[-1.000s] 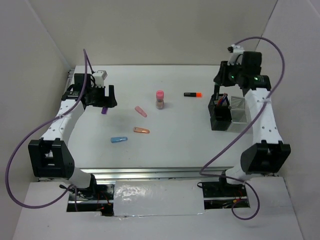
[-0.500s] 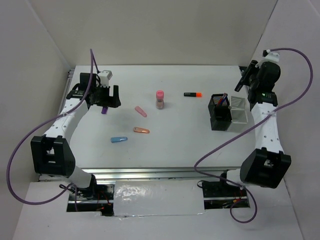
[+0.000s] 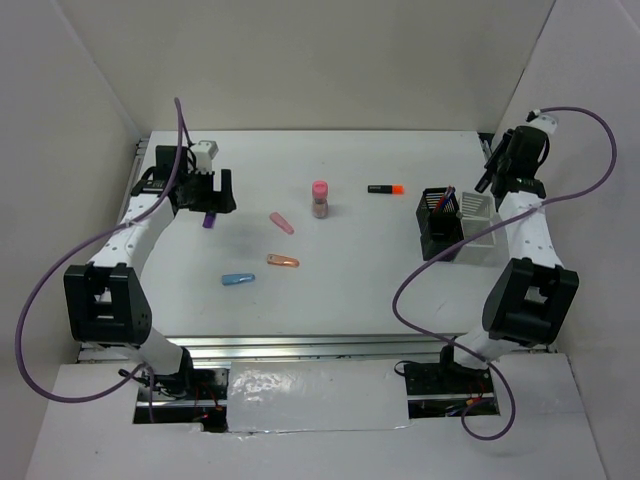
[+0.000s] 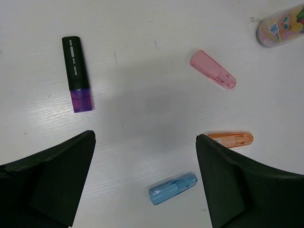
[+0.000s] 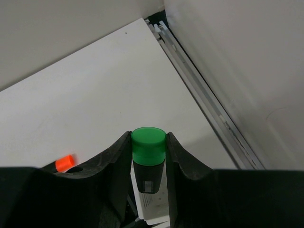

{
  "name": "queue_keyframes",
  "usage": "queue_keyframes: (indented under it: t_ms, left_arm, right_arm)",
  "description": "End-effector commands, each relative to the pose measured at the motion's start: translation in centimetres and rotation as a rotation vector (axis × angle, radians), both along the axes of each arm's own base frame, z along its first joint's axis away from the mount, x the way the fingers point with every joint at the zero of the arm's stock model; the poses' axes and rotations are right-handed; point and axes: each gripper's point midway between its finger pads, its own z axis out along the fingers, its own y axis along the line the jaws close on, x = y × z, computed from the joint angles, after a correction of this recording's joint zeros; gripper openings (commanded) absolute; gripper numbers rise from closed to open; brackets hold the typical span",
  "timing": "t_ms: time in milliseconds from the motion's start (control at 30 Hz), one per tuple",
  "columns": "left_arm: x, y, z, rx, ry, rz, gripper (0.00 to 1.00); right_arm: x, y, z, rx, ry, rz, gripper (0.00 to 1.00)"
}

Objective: Sort the stationery into containers
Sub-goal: Place the pen in the storage box.

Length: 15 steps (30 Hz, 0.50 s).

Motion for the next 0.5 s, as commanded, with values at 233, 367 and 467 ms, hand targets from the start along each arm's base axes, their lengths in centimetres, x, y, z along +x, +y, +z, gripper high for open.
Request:
queue_keyframes:
  t_ms: [233,367,467]
  left_arm:
    - [1.4,2.2,-0.2,-0.025,-0.003,0.077,0.99]
    - [1.9,3.2,-0.3,-0.027,0.002,0.109,0.99]
    - [2.1,4.0,-0.5,-0.024,0.012,0.128,0.99]
  right_arm:
    - [1.3,-0.7,-1.3,-0.022,-0.014,-0.030,0.00]
    - [1.2,-0.5,-3.0,-0.022,0.022,-0.026,0.12]
    - [1.2,-0.3,-4.4,-0.024,0.052,-0.013,0.17]
